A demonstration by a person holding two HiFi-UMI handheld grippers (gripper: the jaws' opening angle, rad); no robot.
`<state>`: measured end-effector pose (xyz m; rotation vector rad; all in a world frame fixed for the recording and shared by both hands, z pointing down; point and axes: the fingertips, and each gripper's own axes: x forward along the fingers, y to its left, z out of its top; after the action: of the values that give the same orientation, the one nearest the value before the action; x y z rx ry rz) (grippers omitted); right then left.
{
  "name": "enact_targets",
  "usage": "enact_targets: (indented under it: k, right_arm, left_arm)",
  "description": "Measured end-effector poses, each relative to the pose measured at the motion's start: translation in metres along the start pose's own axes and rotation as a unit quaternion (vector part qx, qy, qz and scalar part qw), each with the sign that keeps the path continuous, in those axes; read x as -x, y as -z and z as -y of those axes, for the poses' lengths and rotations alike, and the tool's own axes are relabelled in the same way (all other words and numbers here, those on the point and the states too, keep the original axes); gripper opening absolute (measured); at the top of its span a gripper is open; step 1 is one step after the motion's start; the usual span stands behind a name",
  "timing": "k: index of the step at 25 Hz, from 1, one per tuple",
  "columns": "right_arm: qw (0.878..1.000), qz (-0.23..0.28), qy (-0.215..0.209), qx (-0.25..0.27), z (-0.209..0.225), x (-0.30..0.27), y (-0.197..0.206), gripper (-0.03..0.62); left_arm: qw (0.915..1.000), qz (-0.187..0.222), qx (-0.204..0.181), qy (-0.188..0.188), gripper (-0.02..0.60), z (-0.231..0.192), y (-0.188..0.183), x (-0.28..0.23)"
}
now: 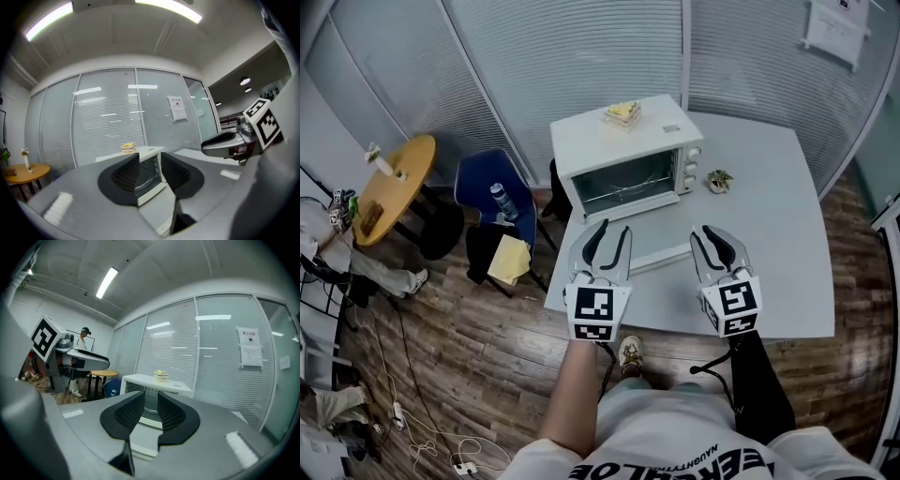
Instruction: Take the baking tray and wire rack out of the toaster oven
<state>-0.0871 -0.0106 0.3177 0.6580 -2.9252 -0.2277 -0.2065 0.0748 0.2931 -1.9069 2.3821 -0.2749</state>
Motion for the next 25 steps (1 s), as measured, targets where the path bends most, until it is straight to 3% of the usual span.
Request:
enact_targets:
  k: [12, 25]
  right_arm:
    - [0.999, -0.022, 0.034, 0.000, 0.005, -0.106, -0.007, 0.067]
    - [0.996, -0.082, 0.041, -0.012, 0.005, -0.151, 0.045, 0.067]
  left_arm:
    - [0.9990, 0.004, -0.005, 0.045, 0.152, -0.085, 0.015, -0.079]
    - [0.9946, -0.016, 0.005, 0.102, 0.152, -0.085, 0.061, -0.139]
